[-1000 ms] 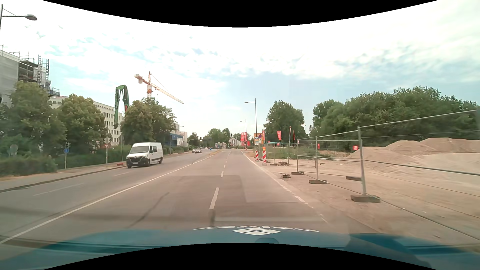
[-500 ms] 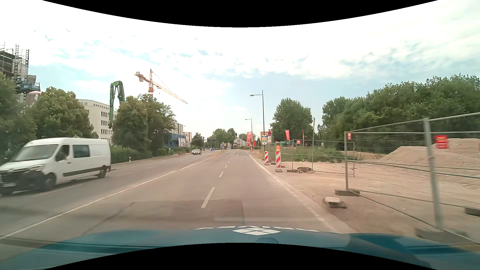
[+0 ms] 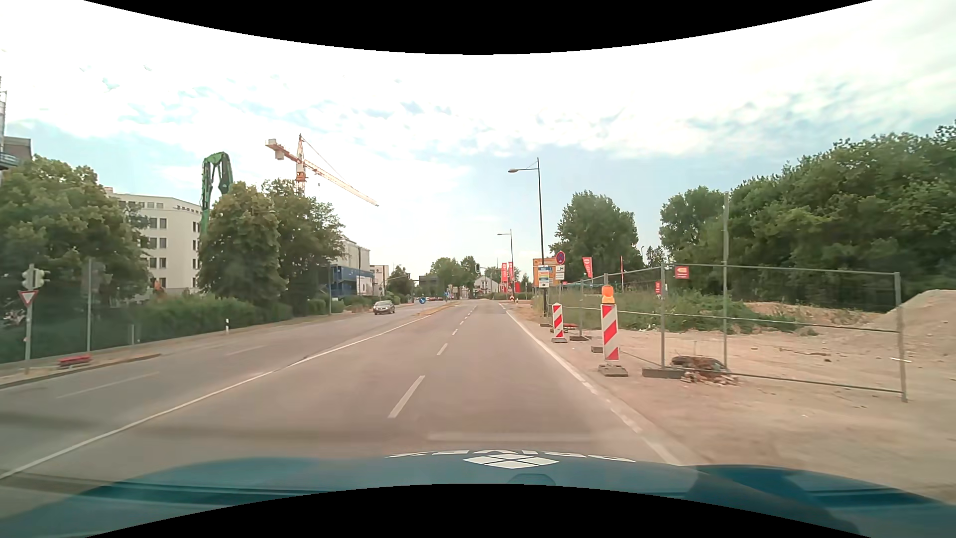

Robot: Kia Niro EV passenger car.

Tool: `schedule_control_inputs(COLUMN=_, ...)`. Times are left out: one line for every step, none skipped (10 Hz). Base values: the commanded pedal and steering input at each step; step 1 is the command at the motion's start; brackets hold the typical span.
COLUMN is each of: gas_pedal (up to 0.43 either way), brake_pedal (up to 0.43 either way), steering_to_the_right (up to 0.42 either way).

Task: Follow the waypoints while adhering to traffic rules and regulations

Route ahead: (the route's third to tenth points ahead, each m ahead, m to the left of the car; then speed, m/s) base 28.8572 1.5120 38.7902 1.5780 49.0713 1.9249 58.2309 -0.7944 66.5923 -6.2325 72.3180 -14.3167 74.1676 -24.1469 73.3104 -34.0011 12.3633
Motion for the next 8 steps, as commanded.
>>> schedule_control_inputs(gas_pedal=0.209, brake_pedal=0.0, steering_to_the_right=-0.016)
schedule_control_inputs(gas_pedal=0.209, brake_pedal=0.0, steering_to_the_right=-0.014)
schedule_control_inputs(gas_pedal=0.209, brake_pedal=0.0, steering_to_the_right=-0.011)
schedule_control_inputs(gas_pedal=0.209, brake_pedal=0.0, steering_to_the_right=-0.01)
schedule_control_inputs(gas_pedal=0.197, brake_pedal=0.0, steering_to_the_right=-0.01)
schedule_control_inputs(gas_pedal=0.189, brake_pedal=0.0, steering_to_the_right=-0.01)
schedule_control_inputs(gas_pedal=0.13, brake_pedal=0.0, steering_to_the_right=-0.009)
schedule_control_inputs(gas_pedal=0.118, brake_pedal=0.0, steering_to_the_right=-0.008)
